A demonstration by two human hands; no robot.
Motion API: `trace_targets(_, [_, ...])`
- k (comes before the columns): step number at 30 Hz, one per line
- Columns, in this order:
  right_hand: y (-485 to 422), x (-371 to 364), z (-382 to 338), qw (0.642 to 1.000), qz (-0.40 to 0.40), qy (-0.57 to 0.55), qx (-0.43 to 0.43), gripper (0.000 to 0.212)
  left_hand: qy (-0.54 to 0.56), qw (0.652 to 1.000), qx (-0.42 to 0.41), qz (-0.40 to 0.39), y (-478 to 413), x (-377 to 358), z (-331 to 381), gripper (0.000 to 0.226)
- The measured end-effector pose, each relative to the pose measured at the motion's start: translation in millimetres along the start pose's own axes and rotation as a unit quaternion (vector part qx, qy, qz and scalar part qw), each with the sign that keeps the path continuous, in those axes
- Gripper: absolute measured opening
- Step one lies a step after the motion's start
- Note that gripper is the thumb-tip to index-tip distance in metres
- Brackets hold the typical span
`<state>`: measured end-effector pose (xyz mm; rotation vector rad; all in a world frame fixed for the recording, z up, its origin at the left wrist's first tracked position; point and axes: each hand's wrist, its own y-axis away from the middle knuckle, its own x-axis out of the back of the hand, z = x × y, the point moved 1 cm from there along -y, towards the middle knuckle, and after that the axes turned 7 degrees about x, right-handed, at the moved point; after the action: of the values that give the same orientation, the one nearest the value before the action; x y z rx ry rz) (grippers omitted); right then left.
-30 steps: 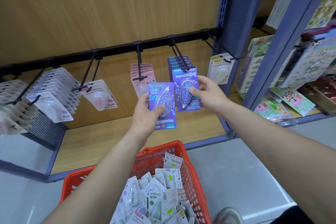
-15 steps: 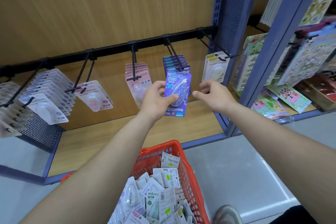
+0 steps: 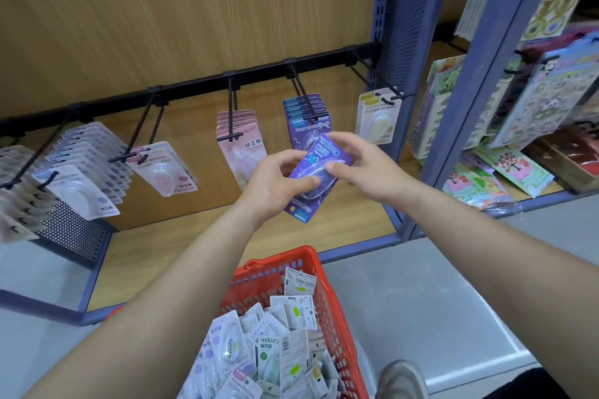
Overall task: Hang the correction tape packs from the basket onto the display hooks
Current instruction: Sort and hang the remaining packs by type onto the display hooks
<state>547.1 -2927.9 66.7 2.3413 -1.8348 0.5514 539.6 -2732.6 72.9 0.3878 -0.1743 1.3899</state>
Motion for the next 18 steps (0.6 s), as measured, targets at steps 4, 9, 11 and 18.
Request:
trace_targets(4, [4.5,0.1,0.5,0.999,-0.033,0.008,0.002,0.050,0.049,0.997,0.024,0.051,9.1,8.2,5.5,0.044])
trace_targets(9, [11.1,-1.7,-2.4,0.999,-0.031,0.030,-0.012,0.034,0.080,0.984,-0.020,0.157,8.0,7.3,8.0,0.060])
trace_targets(11, [11.2,-2.1,-0.1,0.998,-0.015,0.058,-0.024,0.034,0.088,0.980,-0.025,0.174,7.3,4.0,9.9,0.065])
trace_targets(18, [12.1,7.9,12.7,0.995,0.011,-0.003,-0.100,0.035,0.125,0.982,0.029,0.142,0.4,-5.6,2.1,0.065])
